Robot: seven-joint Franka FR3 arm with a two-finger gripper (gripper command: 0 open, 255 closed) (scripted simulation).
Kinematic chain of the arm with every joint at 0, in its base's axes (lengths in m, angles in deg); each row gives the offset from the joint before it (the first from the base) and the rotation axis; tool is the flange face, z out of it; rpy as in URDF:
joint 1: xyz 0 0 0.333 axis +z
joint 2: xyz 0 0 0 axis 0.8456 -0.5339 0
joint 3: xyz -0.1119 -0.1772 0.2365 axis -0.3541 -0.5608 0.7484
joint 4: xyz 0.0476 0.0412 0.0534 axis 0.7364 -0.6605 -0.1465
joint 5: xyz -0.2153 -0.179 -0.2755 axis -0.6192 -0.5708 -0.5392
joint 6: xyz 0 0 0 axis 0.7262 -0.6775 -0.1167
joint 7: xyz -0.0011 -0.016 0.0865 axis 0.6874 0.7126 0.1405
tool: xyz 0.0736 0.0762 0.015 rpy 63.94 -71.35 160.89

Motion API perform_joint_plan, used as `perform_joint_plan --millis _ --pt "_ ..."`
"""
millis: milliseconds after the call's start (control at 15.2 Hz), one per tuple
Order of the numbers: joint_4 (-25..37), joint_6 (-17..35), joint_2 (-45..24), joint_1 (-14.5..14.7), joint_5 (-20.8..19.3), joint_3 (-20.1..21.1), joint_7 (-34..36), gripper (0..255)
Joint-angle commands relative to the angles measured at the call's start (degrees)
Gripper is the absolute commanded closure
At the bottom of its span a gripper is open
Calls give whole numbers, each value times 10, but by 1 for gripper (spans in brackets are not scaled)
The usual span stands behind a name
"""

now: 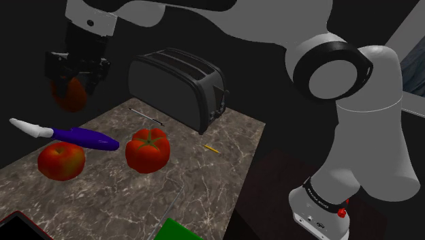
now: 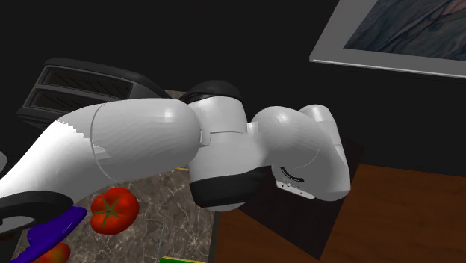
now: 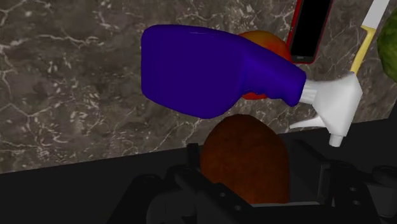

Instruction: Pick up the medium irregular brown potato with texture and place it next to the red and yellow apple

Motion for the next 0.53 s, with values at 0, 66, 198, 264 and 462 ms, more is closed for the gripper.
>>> perform_joint_plan --millis 0,66,198,264,462 --pt "-18 17 0 1 2 0 -5 255" --pt "-27 25 1 1 3 1 -8 255" --pt "-44 40 3 1 5 1 -14 255" --pt "-52 47 3 1 6 1 -16 255" --pt "-74 68 3 2 9 2 -24 255"
